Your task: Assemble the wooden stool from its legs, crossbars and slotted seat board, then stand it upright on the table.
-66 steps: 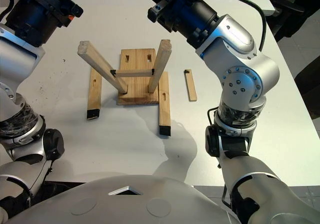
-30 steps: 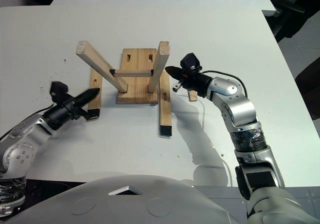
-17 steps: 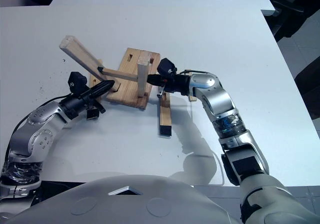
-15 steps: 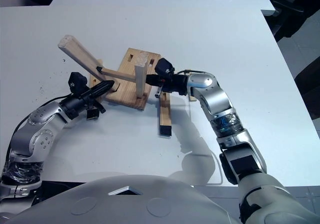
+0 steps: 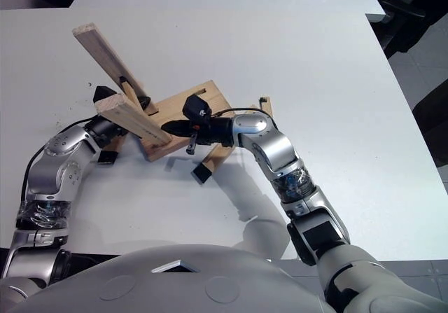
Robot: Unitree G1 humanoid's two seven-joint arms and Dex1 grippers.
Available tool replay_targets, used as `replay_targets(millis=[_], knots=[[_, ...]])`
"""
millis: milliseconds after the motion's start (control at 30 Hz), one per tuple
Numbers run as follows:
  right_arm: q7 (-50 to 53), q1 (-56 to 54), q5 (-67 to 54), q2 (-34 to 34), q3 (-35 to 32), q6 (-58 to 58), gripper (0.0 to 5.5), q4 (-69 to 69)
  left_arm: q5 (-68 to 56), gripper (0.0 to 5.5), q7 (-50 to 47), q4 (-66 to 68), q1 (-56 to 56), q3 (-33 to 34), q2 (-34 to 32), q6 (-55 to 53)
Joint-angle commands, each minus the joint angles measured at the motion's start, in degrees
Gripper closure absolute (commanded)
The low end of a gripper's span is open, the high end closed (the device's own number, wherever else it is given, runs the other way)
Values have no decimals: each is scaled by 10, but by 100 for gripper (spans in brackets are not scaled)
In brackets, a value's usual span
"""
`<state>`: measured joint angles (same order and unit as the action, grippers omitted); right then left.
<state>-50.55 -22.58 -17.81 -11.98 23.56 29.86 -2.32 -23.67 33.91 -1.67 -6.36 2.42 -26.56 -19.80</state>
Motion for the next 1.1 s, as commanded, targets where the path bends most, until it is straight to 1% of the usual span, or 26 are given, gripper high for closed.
replay_targets(millis=[33, 100, 167, 233, 300, 400, 467, 533, 700, 900, 967, 1100], knots=[[6, -6, -32, 26, -6, 31, 548, -40, 23, 550, 8, 51, -47, -4, 3, 15], [10, -18, -54, 20, -42, 45, 548, -60, 28, 550, 11, 66, -56, 1, 1, 19], [12, -42, -79, 1, -97, 52, 548, -61, 16, 550, 9, 55, -46, 22, -2, 9], [17, -81, -89, -25, -154, 46, 548, -22, -6, 550, 4, 23, -18, 48, -3, -8], [18, -118, -69, -52, -182, 16, 548, 54, -22, 550, 5, -14, 11, 61, -3, -23], [28, -164, 3, -74, -173, -72, 548, 243, -38, 550, 0, -76, 44, 65, 1, -49], [47, -188, 51, -71, -158, -133, 548, 367, -47, 550, -7, -112, 63, 68, -3, -72], [62, -197, 81, -62, -150, -176, 548, 446, -53, 550, -13, -136, 79, 74, -11, -94], [71, -195, 107, -44, -157, -238, 548, 528, -42, 550, 13, -155, 108, 77, -57, -120], [49, -237, 132, -32, -155, -257, 548, 612, -21, 550, 56, -147, 124, 56, -104, -116], [21, -251, 137, -27, -150, -250, 548, 628, -10, 550, 62, -143, 124, 42, -108, -113], [-29, -262, 152, -27, -139, -238, 548, 644, 8, 550, 59, -130, 113, 12, -89, -102]])
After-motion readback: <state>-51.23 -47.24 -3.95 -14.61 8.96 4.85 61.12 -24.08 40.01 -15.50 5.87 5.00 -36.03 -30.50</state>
